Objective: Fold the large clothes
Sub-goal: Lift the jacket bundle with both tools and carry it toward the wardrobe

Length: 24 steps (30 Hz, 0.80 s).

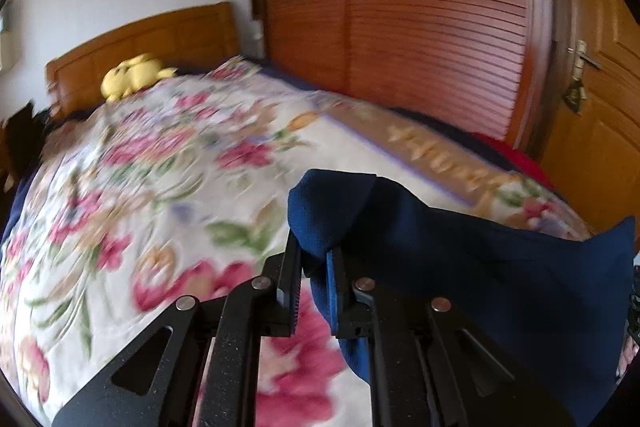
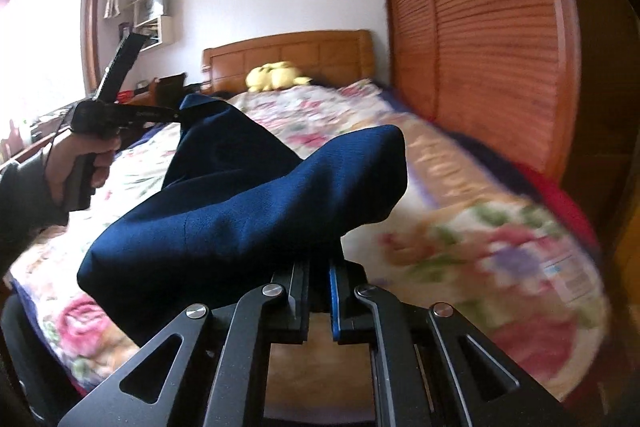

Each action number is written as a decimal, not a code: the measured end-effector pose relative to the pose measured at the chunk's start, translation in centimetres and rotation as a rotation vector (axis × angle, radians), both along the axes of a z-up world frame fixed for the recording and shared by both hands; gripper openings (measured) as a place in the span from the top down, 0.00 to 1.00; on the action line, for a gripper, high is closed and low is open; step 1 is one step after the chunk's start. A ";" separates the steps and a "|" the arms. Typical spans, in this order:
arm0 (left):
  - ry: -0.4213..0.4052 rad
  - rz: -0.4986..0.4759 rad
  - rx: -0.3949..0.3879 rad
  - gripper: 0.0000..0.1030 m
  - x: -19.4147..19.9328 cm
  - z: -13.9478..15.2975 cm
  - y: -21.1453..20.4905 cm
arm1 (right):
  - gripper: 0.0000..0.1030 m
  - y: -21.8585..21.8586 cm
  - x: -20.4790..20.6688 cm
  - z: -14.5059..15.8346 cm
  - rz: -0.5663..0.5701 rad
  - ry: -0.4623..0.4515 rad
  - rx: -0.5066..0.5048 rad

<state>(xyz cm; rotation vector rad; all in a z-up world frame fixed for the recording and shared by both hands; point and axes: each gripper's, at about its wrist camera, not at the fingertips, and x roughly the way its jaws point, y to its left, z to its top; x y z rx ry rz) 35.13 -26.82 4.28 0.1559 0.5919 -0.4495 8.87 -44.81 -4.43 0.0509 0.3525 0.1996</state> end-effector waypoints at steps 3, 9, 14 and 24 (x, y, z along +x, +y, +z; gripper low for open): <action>-0.027 -0.062 -0.002 0.89 -0.1 1.8 -5.6 | 0.93 -3.9 -1.0 0.7 -0.067 -0.018 -0.028; -0.045 -0.181 -0.016 0.89 0.5 3.2 -16.2 | 0.93 -11.8 -3.0 1.9 -0.228 -0.022 -0.090; -0.044 -0.264 -0.035 0.89 0.6 3.5 -24.4 | 0.93 -17.3 -4.2 1.9 -0.363 -0.001 -0.135; 0.040 -0.360 0.062 0.89 0.5 -3.6 -33.1 | 0.93 -21.3 -3.7 -4.3 -0.520 0.155 -0.096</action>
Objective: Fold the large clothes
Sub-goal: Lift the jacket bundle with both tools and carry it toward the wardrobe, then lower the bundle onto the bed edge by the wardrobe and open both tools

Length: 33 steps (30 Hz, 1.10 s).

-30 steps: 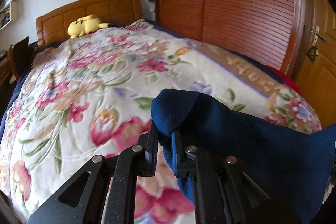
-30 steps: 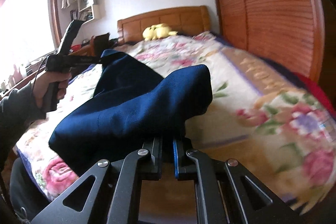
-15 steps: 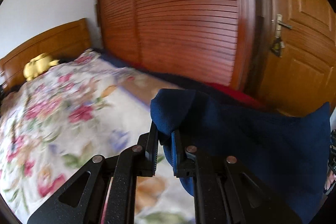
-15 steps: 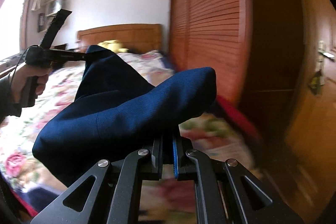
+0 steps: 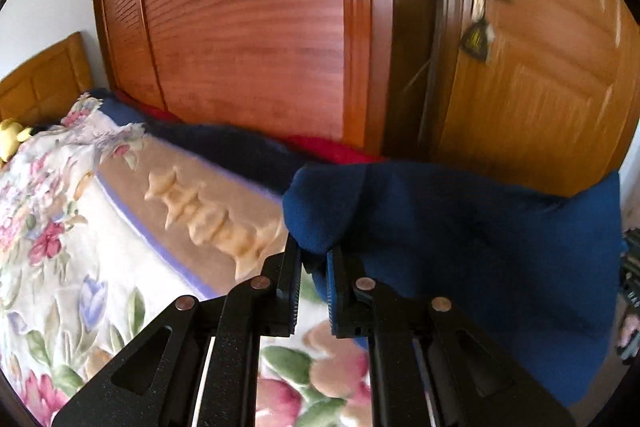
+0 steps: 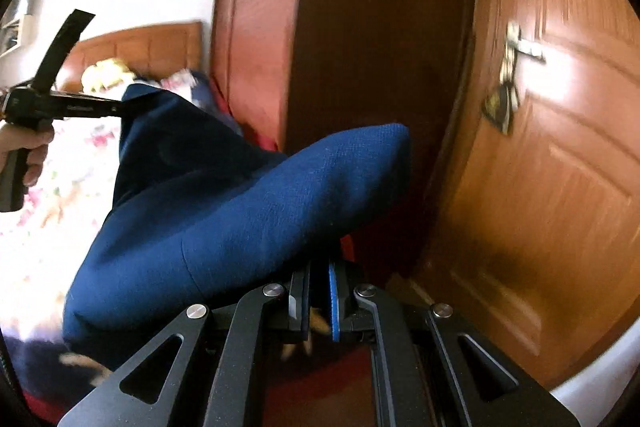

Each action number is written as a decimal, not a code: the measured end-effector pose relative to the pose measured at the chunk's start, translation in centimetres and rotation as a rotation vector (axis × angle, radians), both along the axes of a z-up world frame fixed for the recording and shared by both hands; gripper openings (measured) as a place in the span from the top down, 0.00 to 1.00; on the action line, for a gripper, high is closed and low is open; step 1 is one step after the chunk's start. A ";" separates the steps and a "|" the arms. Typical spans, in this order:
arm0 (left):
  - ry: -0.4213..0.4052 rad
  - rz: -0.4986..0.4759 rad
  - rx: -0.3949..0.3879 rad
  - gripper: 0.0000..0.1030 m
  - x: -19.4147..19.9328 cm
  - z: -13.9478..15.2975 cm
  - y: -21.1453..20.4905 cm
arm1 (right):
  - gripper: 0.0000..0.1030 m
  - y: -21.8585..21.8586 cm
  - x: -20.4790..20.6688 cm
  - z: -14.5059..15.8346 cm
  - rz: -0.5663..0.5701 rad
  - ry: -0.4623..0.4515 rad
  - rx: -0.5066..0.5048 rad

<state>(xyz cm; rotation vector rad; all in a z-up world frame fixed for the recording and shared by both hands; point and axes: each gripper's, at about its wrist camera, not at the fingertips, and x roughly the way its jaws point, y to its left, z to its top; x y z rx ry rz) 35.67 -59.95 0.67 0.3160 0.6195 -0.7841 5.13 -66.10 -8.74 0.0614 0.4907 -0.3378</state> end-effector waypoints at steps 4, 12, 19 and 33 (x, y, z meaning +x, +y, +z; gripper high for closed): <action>0.007 0.010 0.031 0.89 0.0 -1.4 0.7 | 0.93 1.1 -0.7 -1.0 -0.022 0.006 0.028; 0.083 -0.065 0.032 0.73 -1.1 -1.5 2.7 | 0.84 -1.3 -0.4 0.8 -0.090 0.021 0.069; 0.051 -0.125 0.012 0.64 -5.3 -1.1 6.0 | 0.47 1.7 -3.6 5.8 -0.115 -0.093 -0.043; 0.056 -0.142 -0.046 0.55 -10.3 -0.4 10.8 | 0.43 -1.1 3.8 2.4 -0.065 0.073 0.089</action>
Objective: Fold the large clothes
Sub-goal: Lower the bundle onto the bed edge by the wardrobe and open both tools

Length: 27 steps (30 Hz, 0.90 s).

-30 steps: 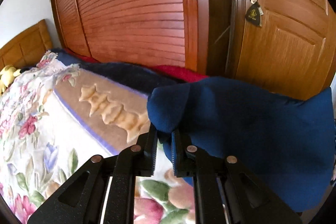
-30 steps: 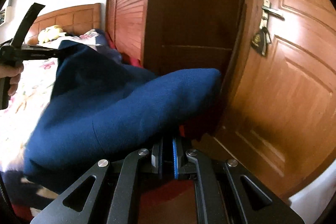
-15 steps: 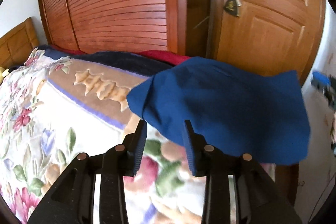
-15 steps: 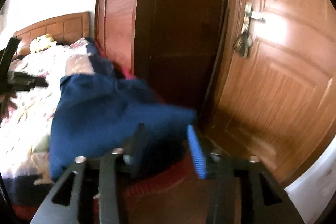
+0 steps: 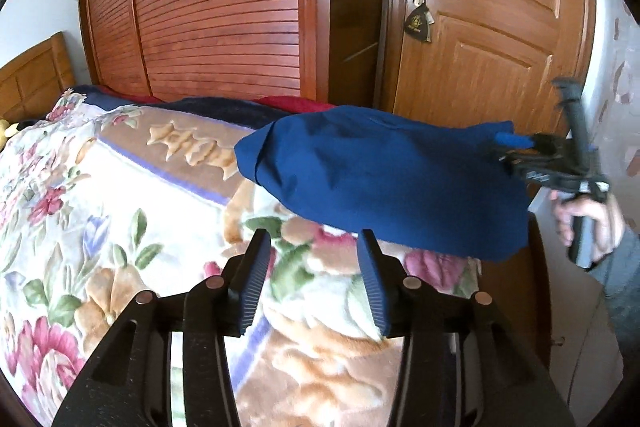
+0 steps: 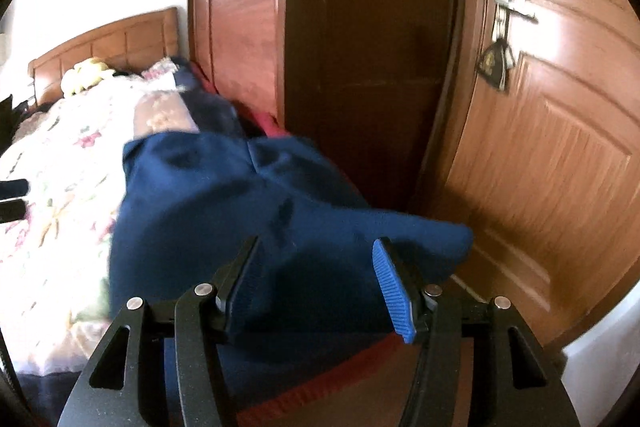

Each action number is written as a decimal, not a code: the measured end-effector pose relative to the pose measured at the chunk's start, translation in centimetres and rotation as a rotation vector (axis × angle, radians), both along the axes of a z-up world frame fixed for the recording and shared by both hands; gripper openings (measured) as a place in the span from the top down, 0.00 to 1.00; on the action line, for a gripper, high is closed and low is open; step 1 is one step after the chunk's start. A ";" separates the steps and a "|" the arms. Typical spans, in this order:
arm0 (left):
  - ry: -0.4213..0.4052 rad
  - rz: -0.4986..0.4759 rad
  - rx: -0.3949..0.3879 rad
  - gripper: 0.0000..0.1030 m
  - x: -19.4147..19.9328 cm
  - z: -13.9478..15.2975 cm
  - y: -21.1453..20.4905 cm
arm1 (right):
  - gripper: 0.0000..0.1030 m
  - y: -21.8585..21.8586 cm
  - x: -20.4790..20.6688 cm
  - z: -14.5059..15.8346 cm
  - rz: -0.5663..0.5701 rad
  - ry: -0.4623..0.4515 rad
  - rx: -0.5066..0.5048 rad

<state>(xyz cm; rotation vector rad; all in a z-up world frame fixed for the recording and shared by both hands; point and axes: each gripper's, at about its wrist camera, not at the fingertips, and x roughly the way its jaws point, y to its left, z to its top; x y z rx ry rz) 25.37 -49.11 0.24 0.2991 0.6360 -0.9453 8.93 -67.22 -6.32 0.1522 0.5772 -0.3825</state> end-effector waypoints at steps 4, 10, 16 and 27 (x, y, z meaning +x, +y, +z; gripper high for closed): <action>0.005 0.000 -0.016 0.55 -0.9 0.1 1.5 | 0.43 -1.1 2.4 -2.0 -0.008 0.057 0.028; 0.005 0.059 -0.025 0.54 -2.4 0.1 5.4 | 0.43 -0.7 2.1 -0.1 -0.054 0.043 0.012; -0.027 0.114 -0.015 0.54 -4.8 0.3 10.9 | 0.37 5.4 1.6 3.2 0.063 -0.003 -0.024; -0.019 0.335 -0.003 0.54 -8.8 -0.3 23.4 | 0.19 21.0 -0.6 5.1 0.277 -0.091 -0.030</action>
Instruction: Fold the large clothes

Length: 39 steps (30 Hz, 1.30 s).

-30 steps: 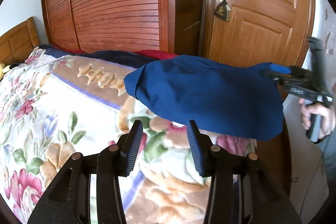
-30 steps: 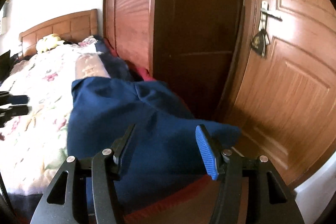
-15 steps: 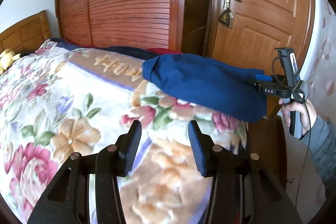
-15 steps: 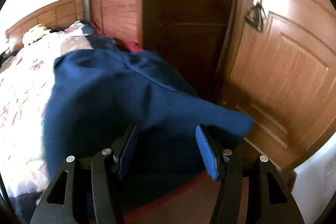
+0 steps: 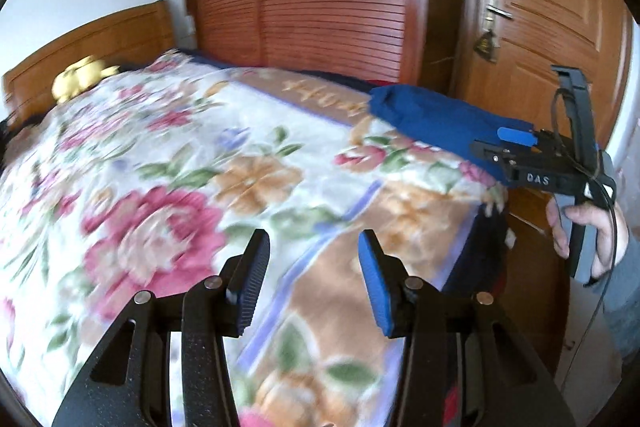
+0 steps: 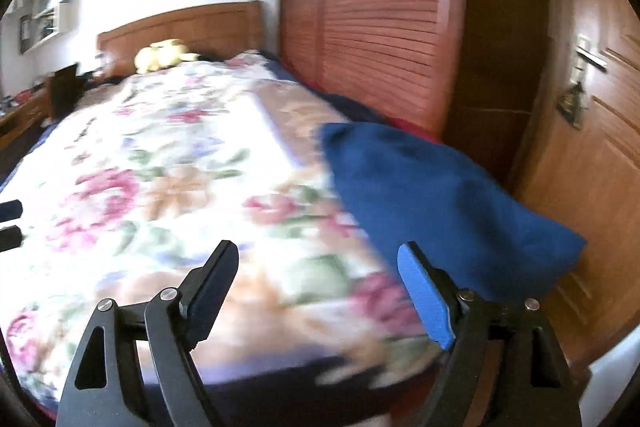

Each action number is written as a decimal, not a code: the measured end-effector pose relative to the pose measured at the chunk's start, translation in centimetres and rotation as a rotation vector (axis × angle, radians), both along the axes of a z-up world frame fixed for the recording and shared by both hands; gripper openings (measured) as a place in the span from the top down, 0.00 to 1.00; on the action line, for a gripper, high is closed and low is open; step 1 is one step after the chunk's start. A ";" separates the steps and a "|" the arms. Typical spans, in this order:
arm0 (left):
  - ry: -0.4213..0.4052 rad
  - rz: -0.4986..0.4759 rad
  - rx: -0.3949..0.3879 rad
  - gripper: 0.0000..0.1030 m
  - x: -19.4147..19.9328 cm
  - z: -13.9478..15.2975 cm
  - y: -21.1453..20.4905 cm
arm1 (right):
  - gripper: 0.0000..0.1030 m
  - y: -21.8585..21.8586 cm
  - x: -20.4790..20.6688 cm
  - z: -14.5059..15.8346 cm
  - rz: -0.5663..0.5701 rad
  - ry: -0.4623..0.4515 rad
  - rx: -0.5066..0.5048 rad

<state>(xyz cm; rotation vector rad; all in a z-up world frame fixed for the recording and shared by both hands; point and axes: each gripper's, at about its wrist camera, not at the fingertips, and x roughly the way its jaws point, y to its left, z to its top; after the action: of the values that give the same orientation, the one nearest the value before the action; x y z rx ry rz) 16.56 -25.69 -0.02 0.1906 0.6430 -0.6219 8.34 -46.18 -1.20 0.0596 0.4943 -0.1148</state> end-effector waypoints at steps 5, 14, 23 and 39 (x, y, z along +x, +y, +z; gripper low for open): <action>-0.008 0.122 0.039 0.54 -1.4 -0.7 5.0 | 0.19 5.9 -0.5 -0.3 0.104 -0.016 0.032; -0.002 0.365 0.068 0.54 -3.4 -1.6 13.1 | 0.19 14.0 -2.0 -0.5 0.294 -0.014 0.051; -0.005 0.528 0.028 0.54 -6.4 -1.3 19.2 | 0.19 17.5 -3.2 -0.5 0.402 -0.026 0.044; -0.131 0.677 -0.007 0.54 -12.3 2.4 24.8 | 0.19 20.1 -5.3 0.6 0.491 -0.163 0.045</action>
<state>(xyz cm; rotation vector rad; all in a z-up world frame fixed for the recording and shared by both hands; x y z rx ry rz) 4.29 -0.91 2.38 -0.0007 0.5343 0.0401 3.00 -26.08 -0.57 -0.0091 0.3367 0.3798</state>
